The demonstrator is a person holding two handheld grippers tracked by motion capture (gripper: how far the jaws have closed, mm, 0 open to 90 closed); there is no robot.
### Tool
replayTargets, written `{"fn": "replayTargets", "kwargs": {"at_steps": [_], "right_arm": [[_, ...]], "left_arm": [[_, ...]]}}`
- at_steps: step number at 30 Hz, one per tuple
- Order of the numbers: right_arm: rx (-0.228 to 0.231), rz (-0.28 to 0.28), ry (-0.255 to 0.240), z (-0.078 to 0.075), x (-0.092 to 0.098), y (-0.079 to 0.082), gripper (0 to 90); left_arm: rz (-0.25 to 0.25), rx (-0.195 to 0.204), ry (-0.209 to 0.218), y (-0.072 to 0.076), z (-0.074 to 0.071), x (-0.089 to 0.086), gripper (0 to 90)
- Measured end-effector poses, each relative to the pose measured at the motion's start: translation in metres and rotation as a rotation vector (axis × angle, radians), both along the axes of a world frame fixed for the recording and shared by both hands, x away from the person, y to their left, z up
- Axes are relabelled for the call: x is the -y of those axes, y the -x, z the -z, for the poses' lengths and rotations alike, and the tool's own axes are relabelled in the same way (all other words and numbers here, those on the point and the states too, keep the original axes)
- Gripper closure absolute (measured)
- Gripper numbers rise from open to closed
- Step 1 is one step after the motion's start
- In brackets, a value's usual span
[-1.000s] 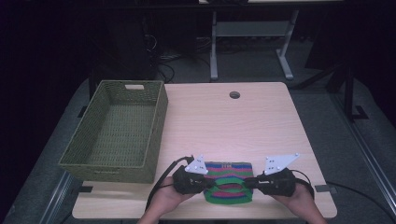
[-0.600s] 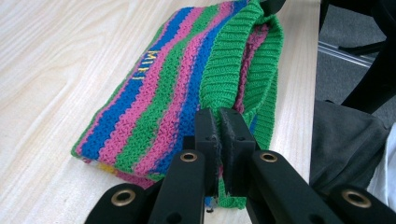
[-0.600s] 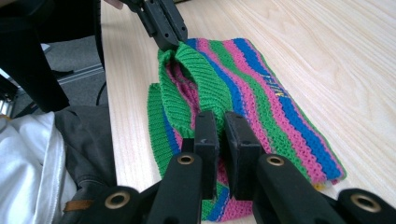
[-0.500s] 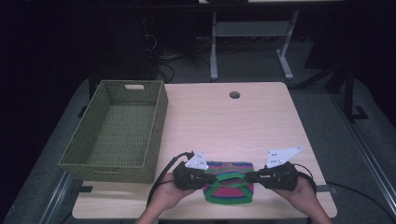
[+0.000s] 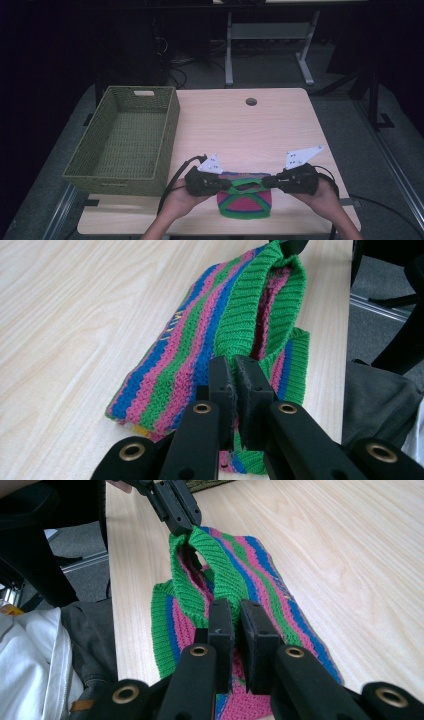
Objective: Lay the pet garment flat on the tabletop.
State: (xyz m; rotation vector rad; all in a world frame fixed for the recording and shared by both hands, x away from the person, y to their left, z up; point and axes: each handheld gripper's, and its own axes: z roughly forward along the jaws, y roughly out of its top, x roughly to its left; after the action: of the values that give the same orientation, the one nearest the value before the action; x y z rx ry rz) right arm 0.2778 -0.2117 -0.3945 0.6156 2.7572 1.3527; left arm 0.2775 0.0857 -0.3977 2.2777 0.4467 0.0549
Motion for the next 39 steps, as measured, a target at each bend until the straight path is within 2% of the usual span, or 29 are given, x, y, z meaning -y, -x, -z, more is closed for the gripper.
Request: {"fn": "replayTargets", "kwargs": {"at_steps": [7,17,22,32,39], "right_arm": [[-0.017,0.005,-0.012,-0.006,0.001,-0.011,83.4],[-0.014,0.016,0.0,-0.013,-0.002,-0.026,83.6],[-0.014,0.022,0.003,-0.017,-0.002,-0.036,83.6],[-0.022,0.058,0.004,-0.021,0.001,-0.057,83.6],[-0.029,0.078,-0.008,-0.022,0.003,-0.067,83.6]], "left_arm": [[-0.004,0.002,-0.001,-0.01,-0.005,0.001,86.4],[-0.029,-0.003,0.005,-0.025,-0.009,-0.001,86.5],[-0.053,-0.001,0.02,-0.035,-0.013,0.0,86.4],[-0.092,0.025,0.01,-0.05,-0.019,0.005,86.4],[-0.127,0.024,0.03,-0.059,-0.02,0.007,86.4]]}}
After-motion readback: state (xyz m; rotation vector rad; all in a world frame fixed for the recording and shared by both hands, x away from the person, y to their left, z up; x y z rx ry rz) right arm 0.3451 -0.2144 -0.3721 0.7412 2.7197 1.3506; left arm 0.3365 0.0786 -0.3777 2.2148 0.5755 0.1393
